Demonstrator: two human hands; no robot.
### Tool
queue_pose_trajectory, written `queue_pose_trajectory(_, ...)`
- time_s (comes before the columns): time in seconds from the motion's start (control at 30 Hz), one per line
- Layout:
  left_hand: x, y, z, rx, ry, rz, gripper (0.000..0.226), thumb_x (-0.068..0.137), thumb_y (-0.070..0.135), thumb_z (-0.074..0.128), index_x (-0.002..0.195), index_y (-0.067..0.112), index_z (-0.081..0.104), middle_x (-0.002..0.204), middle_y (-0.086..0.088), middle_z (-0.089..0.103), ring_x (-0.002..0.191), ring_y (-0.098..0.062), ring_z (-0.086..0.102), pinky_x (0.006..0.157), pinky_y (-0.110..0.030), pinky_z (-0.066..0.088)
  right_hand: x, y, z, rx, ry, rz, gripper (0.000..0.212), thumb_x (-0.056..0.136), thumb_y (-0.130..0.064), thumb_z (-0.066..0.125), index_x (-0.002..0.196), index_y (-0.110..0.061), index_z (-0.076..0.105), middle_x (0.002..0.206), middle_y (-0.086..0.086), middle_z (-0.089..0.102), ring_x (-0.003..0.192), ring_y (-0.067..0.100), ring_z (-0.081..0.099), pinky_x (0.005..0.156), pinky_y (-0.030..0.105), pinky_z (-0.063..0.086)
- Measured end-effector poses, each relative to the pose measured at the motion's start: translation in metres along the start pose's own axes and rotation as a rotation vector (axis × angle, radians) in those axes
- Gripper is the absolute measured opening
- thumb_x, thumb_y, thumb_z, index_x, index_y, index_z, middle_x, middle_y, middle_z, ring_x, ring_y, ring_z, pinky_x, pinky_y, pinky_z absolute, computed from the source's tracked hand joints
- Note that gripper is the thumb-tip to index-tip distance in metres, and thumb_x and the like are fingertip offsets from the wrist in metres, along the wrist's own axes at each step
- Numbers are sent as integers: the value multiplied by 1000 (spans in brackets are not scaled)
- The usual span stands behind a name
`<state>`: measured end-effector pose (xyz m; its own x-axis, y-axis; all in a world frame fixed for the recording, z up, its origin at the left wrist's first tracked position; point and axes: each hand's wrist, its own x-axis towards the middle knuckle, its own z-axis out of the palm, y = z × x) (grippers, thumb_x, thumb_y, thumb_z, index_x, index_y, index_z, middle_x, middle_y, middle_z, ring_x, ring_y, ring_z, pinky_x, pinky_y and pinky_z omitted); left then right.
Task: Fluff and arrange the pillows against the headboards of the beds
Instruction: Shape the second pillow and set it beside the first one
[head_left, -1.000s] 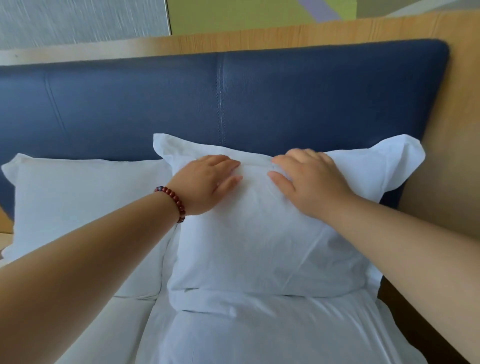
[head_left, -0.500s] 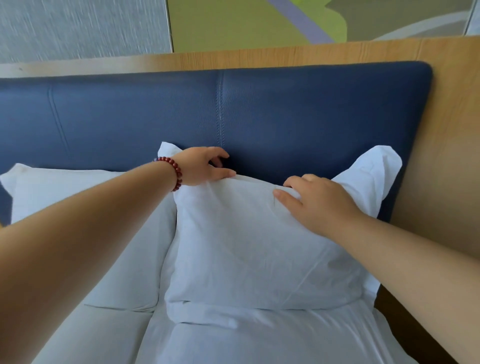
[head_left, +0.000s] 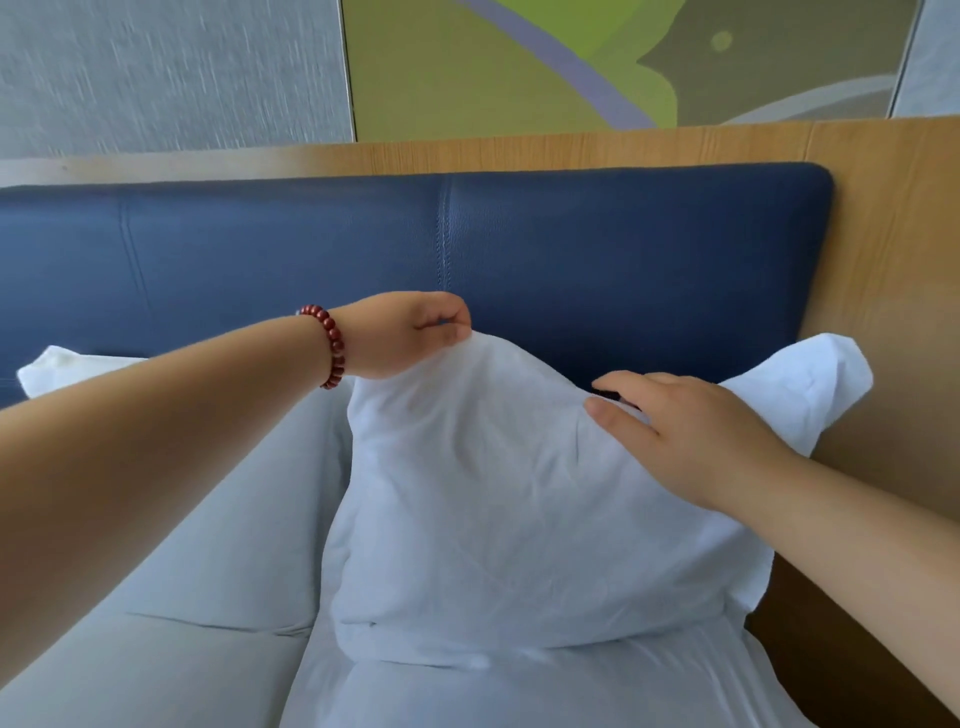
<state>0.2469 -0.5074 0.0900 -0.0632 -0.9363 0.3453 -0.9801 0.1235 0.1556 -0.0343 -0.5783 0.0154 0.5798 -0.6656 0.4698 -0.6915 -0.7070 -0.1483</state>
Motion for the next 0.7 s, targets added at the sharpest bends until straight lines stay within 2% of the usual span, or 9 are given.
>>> queue_pose_trajectory(0.07,-15,5,-3,-49,9,-5,19,100,38,44,83,41,51,83,12,59,74,-4,54,71,-20,44,5,-14,-7,11,12,-29,77,78,-79,14,134,-38,48,124,-13,60,119,15,50,99,36,40)
queue_pose_trajectory(0.13,-31,12,-5,-96,32,8,17,98,41,45,84,42,54,83,12,61,74,-6,55,71,-21,46,15,-28,-17,159,-50,-41,80,73,-85,20,135,-42,47,132,-21,54,125,8,46,105,34,36)
queue_pose_trajectory(0.2,-48,18,-8,-136,67,30,14,97,42,46,85,43,54,81,18,61,71,0,53,66,-12,43,24,-42,-26,408,-210,-43,65,74,-83,41,125,-45,56,120,-23,62,110,1,57,98,32,46)
queue_pose_trajectory(0.3,-69,22,-14,-160,88,29,15,96,41,48,83,41,56,79,21,59,66,5,51,62,-4,39,25,-54,-27,507,-341,-60,44,80,-66,62,96,-26,68,94,-3,71,82,16,68,79,39,55)
queue_pose_trajectory(0.43,-86,15,-25,-185,33,-3,5,90,43,60,85,41,62,75,24,65,64,5,57,58,-8,42,5,-55,-14,618,-248,-35,35,89,-54,61,80,-20,64,76,5,68,59,16,55,61,35,47)
queue_pose_trajectory(0.5,-92,0,-32,-188,4,-55,9,85,46,68,91,41,65,87,23,68,78,5,63,68,-14,46,-5,-52,-10,623,-240,-7,35,90,-54,57,82,-21,65,78,3,69,60,24,56,62,34,47)
queue_pose_trajectory(0.57,-99,-16,-36,-246,-37,-159,29,76,59,72,99,41,67,98,23,69,92,5,63,83,-22,48,-13,-47,-9,615,-238,24,36,90,-57,55,83,-23,66,82,1,71,66,22,64,64,32,50)
queue_pose_trajectory(0.63,-106,-25,-36,-493,-108,-213,49,66,67,72,104,37,70,109,18,70,105,-1,63,98,-30,46,-20,-43,-10,629,-229,38,35,91,-57,53,81,-26,66,81,-5,72,67,12,67,65,29,51)
queue_pose_trajectory(0.7,-113,-30,-29,-908,-179,-150,55,67,62,76,109,26,72,118,6,70,114,-11,62,100,-31,49,-24,-39,-12,614,-217,41,39,91,-59,52,83,-23,65,84,-2,71,75,17,67,70,37,53)
